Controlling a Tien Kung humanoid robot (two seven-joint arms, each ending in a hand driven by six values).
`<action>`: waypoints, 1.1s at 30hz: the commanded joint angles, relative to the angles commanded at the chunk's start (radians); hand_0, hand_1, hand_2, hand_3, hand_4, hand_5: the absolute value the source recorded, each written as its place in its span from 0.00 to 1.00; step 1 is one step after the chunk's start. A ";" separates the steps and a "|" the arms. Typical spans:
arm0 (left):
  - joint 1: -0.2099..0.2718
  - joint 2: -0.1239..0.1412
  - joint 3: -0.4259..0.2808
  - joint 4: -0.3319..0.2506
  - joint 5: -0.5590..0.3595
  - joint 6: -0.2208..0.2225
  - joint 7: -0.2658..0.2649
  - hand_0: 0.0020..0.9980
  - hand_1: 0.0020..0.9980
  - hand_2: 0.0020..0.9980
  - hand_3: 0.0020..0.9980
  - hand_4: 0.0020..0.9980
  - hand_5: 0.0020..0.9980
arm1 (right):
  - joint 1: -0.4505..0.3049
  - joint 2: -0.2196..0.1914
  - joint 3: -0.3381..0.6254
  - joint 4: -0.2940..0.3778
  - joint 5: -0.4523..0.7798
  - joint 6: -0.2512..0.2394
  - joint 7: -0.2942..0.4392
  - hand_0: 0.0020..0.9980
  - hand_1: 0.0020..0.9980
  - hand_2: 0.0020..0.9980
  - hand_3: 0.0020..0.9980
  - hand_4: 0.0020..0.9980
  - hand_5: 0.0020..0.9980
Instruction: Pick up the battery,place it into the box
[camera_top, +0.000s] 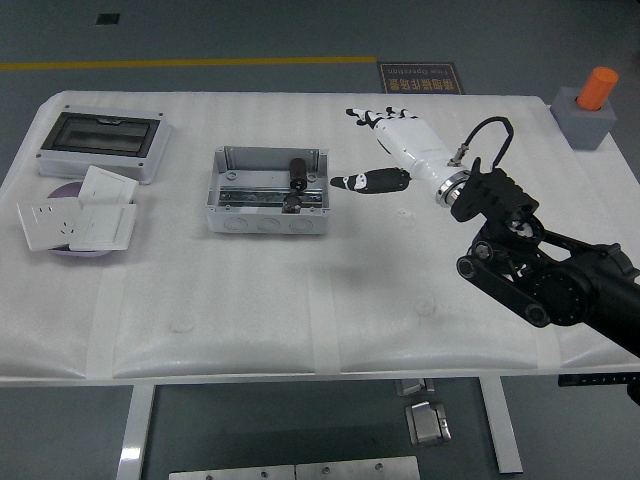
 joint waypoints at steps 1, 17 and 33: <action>0.004 0.000 0.001 0.000 -0.003 0.000 0.000 0.60 0.62 0.45 0.62 0.58 0.50 | -0.021 -0.020 0.027 0.021 -0.005 -0.001 0.001 0.98 0.85 0.85 0.95 1.00 0.71; 0.033 0.004 0.028 0.001 -0.033 0.009 -0.005 0.60 0.62 0.46 0.62 0.58 0.50 | -0.300 -0.164 0.418 0.156 0.111 -0.022 0.055 0.94 0.79 0.79 0.90 1.00 0.71; 0.030 0.003 0.053 0.002 -0.068 0.013 -0.014 0.60 0.62 0.47 0.62 0.58 0.49 | -0.402 -0.164 0.644 0.210 0.111 -0.030 0.070 0.90 0.77 0.78 0.87 1.00 0.70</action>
